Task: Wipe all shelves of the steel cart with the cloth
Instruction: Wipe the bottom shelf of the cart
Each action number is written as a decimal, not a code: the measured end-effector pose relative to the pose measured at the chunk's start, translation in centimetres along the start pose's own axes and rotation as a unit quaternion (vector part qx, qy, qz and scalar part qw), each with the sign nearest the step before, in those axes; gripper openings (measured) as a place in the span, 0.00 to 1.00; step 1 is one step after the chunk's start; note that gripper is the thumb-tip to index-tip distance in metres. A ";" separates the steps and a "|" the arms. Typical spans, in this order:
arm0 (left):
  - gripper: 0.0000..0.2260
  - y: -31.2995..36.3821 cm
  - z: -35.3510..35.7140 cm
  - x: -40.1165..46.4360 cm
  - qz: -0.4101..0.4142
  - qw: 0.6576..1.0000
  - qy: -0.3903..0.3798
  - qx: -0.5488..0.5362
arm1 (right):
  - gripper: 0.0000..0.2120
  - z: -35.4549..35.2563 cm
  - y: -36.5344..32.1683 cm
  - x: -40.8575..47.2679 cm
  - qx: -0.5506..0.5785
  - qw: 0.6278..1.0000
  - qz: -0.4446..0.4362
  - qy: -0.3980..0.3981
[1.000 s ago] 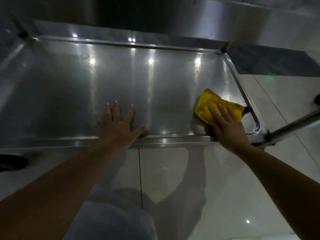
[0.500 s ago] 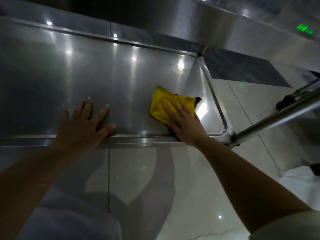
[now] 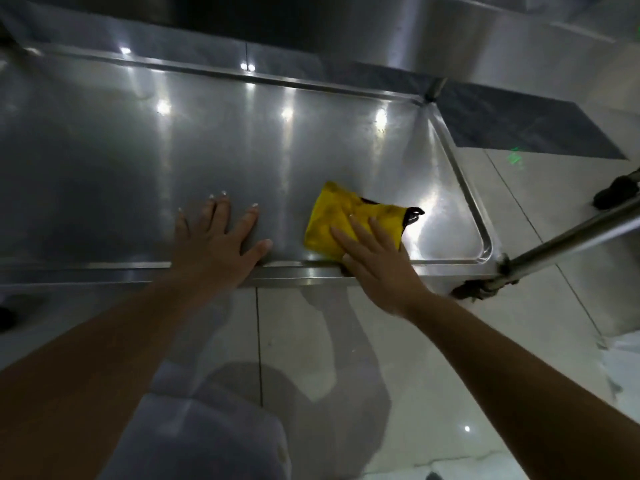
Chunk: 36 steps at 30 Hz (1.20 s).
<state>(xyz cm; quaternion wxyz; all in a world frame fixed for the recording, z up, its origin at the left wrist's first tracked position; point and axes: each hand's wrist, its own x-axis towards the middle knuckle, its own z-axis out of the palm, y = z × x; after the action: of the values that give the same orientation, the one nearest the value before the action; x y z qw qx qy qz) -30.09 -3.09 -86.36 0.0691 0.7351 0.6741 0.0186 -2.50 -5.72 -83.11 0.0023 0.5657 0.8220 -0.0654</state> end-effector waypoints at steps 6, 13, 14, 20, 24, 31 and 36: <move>0.37 -7.0 -2.5 -1.0 0.048 0.998 -0.015 0.034 | 0.25 -2.8 1.1 0.2 0.056 0.997 -0.017 -0.059; 0.46 -18.4 -3.4 -3.6 -0.106 0.993 0.042 0.000 | 0.24 -2.6 -1.8 11.4 -0.039 0.984 0.114 -0.130; 0.46 -18.6 -3.3 -3.8 -0.099 0.994 0.051 -0.001 | 0.24 -2.6 -3.9 13.0 -0.043 0.983 0.105 -0.143; 0.42 -19.3 -2.9 -4.0 -0.114 0.990 0.085 -0.001 | 0.29 0.0 -19.3 20.8 0.073 0.988 0.051 -0.129; 0.42 -19.6 -2.7 -4.1 -0.170 0.981 0.096 0.002 | 0.27 2.6 -28.3 23.4 0.066 0.993 -0.063 -0.082; 0.38 -20.3 -2.5 -4.5 -0.177 0.978 0.104 -0.026 | 0.26 0.8 -22.2 23.9 0.018 0.991 -0.126 -0.032; 0.38 -19.8 -2.3 -4.4 -0.171 0.979 0.105 -0.033 | 0.26 1.1 -24.0 23.5 0.091 0.990 0.102 0.031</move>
<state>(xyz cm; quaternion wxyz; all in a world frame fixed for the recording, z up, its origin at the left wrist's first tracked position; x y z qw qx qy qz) -50.37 -5.69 -86.29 0.0244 0.6005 0.7922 0.1063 -33.36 7.59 -83.53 -0.0682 0.6466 0.7499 -0.1221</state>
